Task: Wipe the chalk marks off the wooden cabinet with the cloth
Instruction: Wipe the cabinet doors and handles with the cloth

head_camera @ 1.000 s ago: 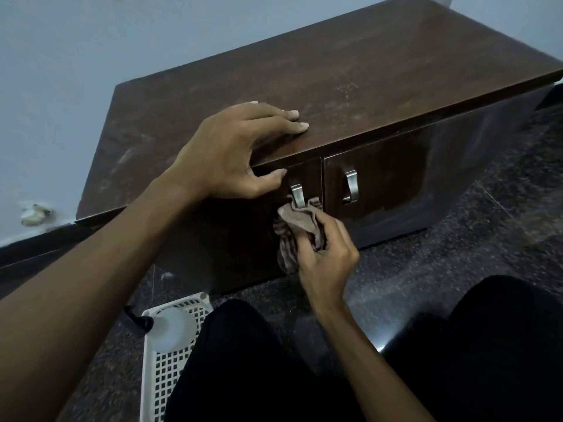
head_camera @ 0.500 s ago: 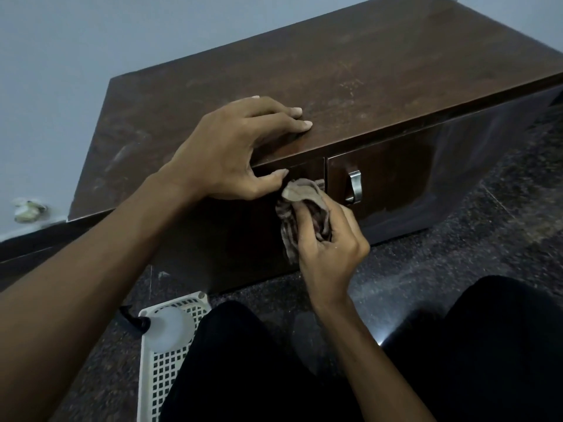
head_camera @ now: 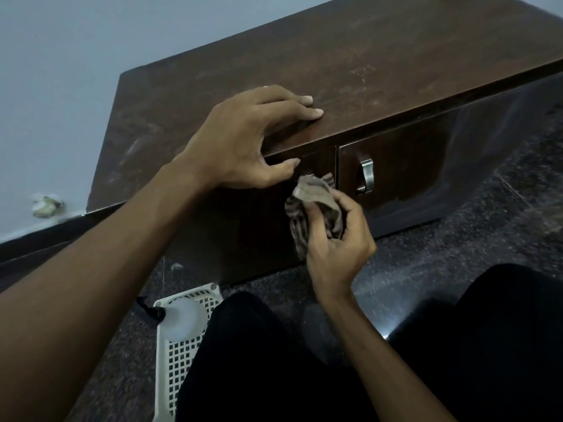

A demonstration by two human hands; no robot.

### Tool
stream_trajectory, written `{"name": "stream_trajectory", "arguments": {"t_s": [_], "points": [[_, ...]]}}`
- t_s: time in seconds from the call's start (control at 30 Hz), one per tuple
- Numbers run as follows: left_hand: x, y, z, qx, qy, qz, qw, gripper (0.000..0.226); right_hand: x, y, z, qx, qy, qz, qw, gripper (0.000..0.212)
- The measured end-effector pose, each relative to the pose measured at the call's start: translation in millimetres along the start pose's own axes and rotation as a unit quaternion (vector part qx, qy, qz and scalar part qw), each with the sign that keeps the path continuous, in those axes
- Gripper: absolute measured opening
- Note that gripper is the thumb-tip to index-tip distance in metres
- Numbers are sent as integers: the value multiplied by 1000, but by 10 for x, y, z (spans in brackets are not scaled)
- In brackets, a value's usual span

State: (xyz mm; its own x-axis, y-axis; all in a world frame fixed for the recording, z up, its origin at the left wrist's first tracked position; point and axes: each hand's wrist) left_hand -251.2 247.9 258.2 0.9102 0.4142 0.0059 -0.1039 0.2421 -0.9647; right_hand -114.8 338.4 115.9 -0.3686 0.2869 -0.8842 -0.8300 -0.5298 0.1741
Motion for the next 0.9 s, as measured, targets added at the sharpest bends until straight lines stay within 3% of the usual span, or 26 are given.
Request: {"name": "stream_trajectory", "arguments": {"t_s": [0.27, 0.5, 0.73, 0.9], "points": [[7, -9, 15, 3, 0, -3, 1000, 62, -167, -1, 266, -27, -8, -27, 999, 21], [20, -4, 3, 5, -1, 5, 1000, 61, -181, -46, 298, 18, 229, 55, 972, 24], [67, -42, -12, 0, -13, 14, 1000, 62, -107, -59, 275, 32, 284, 19, 958, 26], [87, -29, -33, -3, -18, 13, 1000, 63, 168, -195, 232, -28, 331, -34, 943, 19]]}}
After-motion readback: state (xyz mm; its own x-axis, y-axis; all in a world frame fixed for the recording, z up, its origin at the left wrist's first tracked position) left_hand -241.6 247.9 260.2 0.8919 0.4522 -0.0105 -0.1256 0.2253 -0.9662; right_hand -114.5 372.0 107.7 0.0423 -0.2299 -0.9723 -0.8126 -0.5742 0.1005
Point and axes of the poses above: each hand's wrist, its own z-axis towards the middle knuckle, its own y-axis out of the palm, x = y × z, and after that the axes turned 8 degrees about z, right-handed
